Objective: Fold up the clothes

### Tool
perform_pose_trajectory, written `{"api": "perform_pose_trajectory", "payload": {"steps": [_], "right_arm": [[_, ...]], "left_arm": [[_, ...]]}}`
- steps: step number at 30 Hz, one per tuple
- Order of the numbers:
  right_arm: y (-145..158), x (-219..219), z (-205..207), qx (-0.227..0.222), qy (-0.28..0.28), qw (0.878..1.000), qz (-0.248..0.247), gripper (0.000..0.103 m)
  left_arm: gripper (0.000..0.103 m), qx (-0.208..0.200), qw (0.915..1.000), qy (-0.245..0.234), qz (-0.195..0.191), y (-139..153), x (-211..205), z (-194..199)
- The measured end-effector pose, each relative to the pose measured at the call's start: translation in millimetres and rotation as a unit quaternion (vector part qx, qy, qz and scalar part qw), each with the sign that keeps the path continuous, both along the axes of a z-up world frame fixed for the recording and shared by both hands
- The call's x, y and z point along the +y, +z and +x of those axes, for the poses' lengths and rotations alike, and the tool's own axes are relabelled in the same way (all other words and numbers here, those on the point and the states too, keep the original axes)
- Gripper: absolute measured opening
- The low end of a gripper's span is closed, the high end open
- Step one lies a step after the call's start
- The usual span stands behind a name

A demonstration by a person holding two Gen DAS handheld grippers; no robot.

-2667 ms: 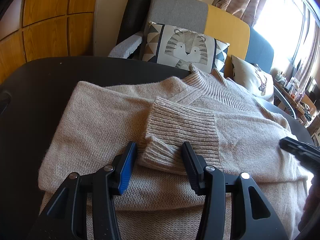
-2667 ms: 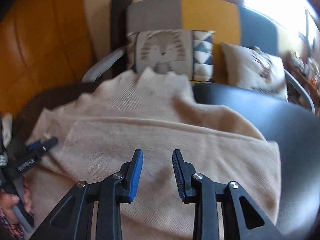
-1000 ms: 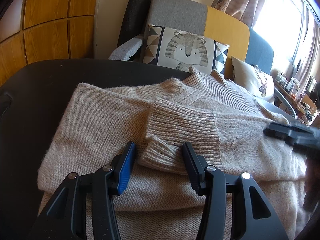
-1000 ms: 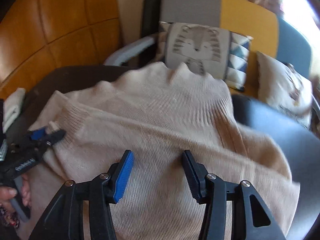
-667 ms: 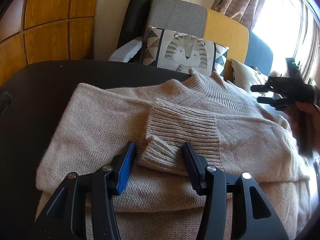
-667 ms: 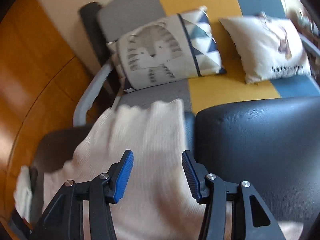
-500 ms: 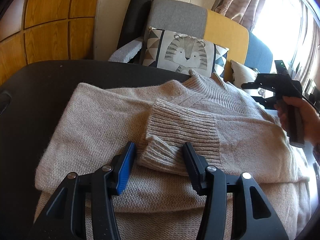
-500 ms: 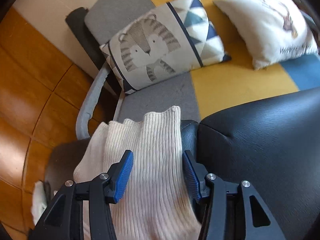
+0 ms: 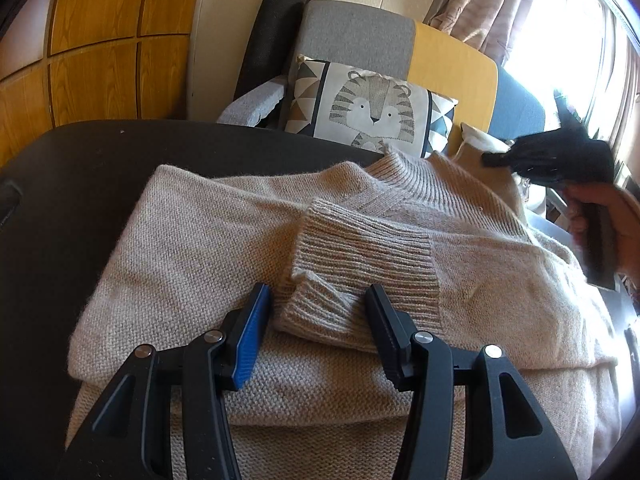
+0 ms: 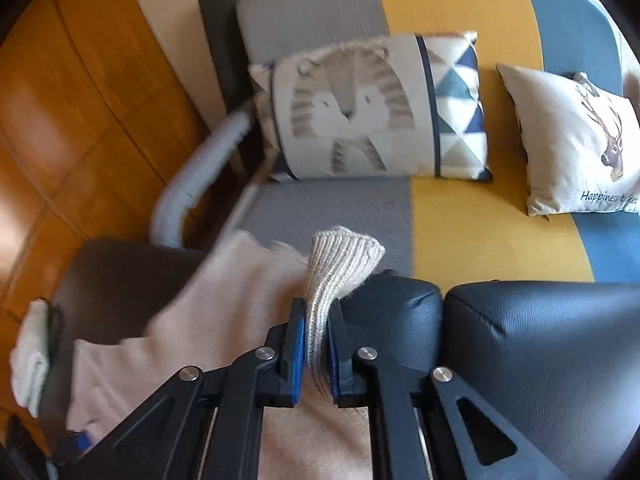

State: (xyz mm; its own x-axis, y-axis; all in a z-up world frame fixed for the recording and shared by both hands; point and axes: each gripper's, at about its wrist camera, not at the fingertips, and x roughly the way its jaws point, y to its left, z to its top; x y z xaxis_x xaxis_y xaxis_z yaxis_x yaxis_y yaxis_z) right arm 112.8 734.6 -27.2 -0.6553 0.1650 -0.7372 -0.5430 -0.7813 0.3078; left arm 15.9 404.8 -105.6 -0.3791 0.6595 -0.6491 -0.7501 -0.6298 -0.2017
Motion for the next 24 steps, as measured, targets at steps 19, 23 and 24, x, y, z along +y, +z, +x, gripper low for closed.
{"api": "perform_pose_trajectory", "payload": {"steps": [19, 23, 24], "right_arm": [[-30.6, -204.2, 189.0, 0.032, 0.074, 0.997, -0.007, 0.013], [-0.7, -199.9, 206.9, 0.134, 0.000, 0.991, 0.000, 0.025], [8.0, -197.5, 207.8, 0.154, -0.019, 0.988, 0.006, 0.025]], "left_arm": [[0.053, 0.000, 0.9999, 0.004, -0.015, 3.2, 4.0, 2.0], [0.054, 0.002, 0.9996, 0.006, -0.027, 4.8, 6.8, 3.0], [0.054, 0.004, 0.9995, 0.006, -0.031, 5.2, 7.7, 3.4]]}}
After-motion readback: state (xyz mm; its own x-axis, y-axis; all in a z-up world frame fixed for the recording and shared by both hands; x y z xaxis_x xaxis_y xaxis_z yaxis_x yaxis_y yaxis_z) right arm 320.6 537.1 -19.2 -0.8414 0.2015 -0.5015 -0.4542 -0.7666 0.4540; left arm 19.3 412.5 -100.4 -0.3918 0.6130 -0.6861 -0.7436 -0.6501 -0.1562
